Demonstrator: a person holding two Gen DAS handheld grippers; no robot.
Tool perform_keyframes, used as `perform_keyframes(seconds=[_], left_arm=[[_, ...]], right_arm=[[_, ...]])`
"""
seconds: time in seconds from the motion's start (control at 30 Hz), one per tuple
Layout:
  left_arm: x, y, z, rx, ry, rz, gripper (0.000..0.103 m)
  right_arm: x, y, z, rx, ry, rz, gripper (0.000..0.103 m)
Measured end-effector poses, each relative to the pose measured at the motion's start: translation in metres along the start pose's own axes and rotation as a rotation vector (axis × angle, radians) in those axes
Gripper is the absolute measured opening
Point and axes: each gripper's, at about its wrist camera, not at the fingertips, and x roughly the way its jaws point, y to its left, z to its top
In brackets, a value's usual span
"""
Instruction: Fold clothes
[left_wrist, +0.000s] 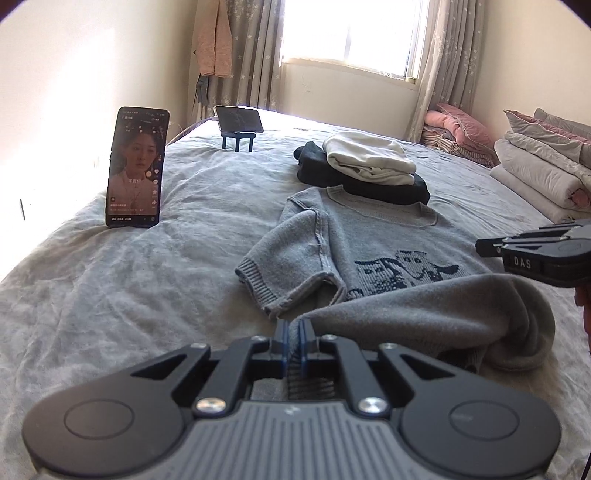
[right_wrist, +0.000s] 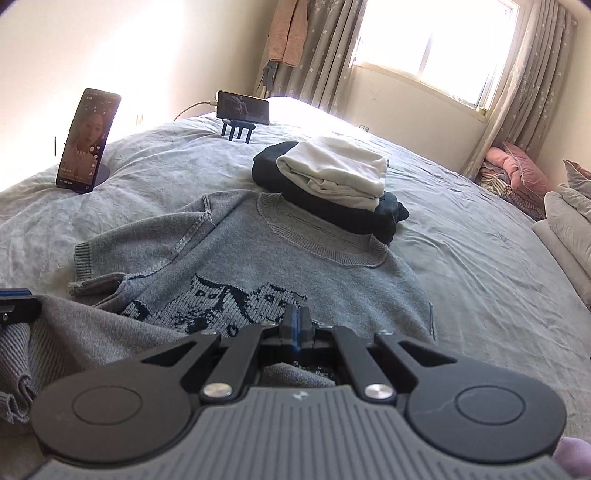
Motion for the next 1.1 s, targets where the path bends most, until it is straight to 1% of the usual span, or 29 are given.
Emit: perform_keyframes(seconds=[0.1,0.17,0.23,0.3,0.47,0.5,0.57,0.6,0.63,0.73,0.83,0.97,1.1], left_arm=[[0.004,0.001,0.000,-0.005,0.016,-0.004,0.006],[0.007,0.002,-0.001,-0.008,0.027,-0.009,0.007],[0.009,0.002,-0.001,-0.012,0.037,-0.013,0.010],[0.011,0.003,-0.001,-0.016,0.048,-0.018,0.010],[0.007,0.003,-0.002,-0.017,0.049,-0.022,0.012],[0.006,0.004,-0.002,-0.016,0.049,-0.021,0.012],[0.004,0.005,-0.004,-0.014,0.049,-0.019,0.012],[0.002,0.006,-0.005,-0.015,0.050,-0.018,0.012],[0.001,0.007,-0.005,-0.016,0.051,-0.017,0.013],[-0.003,0.010,-0.008,-0.023,0.055,-0.019,0.014],[-0.007,0.014,-0.011,-0.030,0.058,-0.026,0.015],[-0.014,0.017,-0.014,-0.032,0.059,-0.036,0.018],[-0.020,0.018,-0.019,-0.018,0.063,-0.043,0.019]], right_arm=[[0.000,-0.002,-0.002,0.046,0.022,0.056,0.000],[-0.004,-0.002,-0.006,0.053,0.037,0.070,0.000],[-0.007,-0.003,-0.011,0.058,0.051,0.078,0.008],[-0.013,-0.005,-0.018,0.071,0.063,0.084,0.012],[-0.027,-0.008,-0.033,0.114,0.102,0.126,0.014],[-0.029,-0.008,-0.036,0.114,0.113,0.131,0.016],[-0.035,-0.006,-0.041,0.110,0.132,0.135,0.027],[-0.037,-0.004,-0.043,0.106,0.138,0.135,0.036],[-0.040,-0.003,-0.045,0.102,0.141,0.139,0.038],[-0.045,0.000,-0.052,0.107,0.163,0.159,0.038],[-0.043,0.001,-0.060,0.147,0.181,0.197,0.037],[-0.031,-0.002,-0.069,0.232,0.202,0.239,0.037],[-0.020,-0.006,-0.074,0.295,0.207,0.250,0.037]])
